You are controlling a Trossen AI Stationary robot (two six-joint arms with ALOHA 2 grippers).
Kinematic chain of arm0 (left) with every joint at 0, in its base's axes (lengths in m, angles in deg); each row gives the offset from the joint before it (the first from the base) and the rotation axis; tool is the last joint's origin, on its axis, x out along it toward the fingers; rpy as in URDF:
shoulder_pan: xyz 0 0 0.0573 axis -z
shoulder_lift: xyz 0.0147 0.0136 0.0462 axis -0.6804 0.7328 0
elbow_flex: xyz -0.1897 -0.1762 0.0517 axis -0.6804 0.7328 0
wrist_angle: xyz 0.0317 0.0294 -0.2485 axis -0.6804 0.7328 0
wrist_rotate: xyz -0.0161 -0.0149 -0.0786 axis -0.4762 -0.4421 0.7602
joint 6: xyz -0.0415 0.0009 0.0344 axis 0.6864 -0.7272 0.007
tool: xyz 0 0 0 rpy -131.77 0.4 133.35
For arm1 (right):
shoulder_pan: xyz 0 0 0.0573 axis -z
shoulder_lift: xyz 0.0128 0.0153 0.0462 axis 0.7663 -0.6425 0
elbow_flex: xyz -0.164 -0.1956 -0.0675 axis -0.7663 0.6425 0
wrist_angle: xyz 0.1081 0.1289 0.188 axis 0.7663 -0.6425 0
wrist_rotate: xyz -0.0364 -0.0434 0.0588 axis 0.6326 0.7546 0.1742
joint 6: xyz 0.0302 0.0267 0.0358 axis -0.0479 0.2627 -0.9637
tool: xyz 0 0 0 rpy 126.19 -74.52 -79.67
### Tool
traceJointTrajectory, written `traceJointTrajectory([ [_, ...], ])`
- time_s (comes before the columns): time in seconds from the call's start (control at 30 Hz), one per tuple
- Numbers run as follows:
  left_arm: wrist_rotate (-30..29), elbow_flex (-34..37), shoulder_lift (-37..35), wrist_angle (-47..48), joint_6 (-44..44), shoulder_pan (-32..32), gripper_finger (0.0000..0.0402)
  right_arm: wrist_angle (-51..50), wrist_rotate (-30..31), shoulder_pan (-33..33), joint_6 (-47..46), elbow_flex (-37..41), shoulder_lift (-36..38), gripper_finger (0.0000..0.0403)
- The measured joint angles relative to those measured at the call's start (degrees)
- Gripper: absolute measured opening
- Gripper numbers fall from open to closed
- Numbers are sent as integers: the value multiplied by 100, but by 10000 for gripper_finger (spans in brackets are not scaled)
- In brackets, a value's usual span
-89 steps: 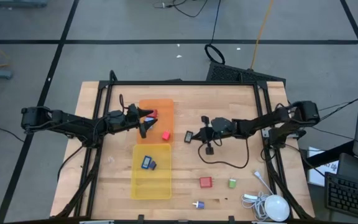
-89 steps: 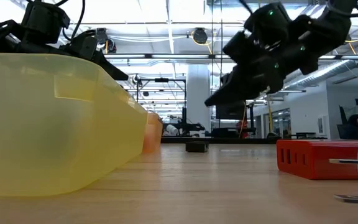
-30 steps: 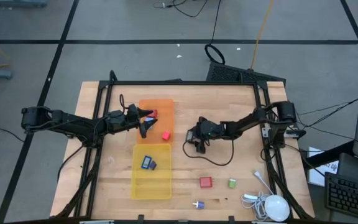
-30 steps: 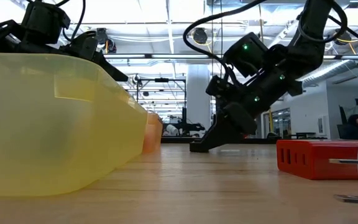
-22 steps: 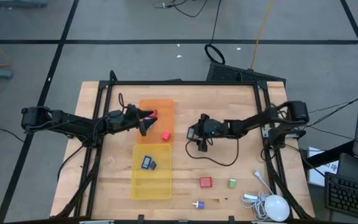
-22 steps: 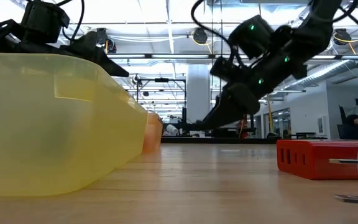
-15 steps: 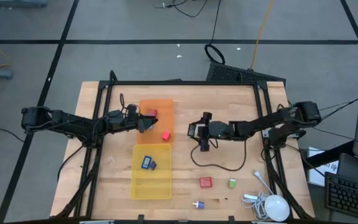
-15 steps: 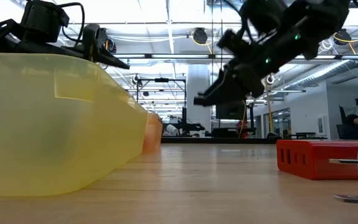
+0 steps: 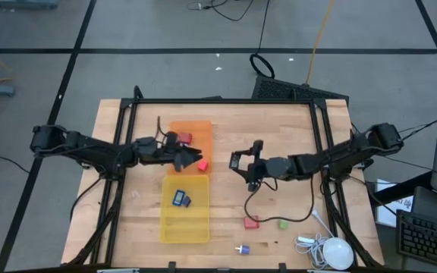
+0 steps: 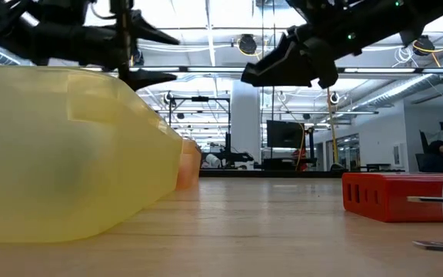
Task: Sort adapters and digital timers
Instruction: Put the black digital timer into the yellow bin
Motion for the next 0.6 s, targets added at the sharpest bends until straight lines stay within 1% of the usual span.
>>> traceJointTrajectory([
  [0.1, 0, -468, 361, 349, -108, 85, 269, 0, 90, -39, 54, 0, 0, 287],
  [0.2, -2, -877, 777, 409, -111, 135, 269, -32, 302, -57, 62, 0, 0, 287],
  [0.27, 1, -1114, 1049, 415, -111, 159, 269, -73, 313, -57, 76, 0, 0, 287],
  [0.6, 1, -1965, 2119, 441, -154, 184, 269, -43, 299, -59, 76, 0, 0, 287],
])
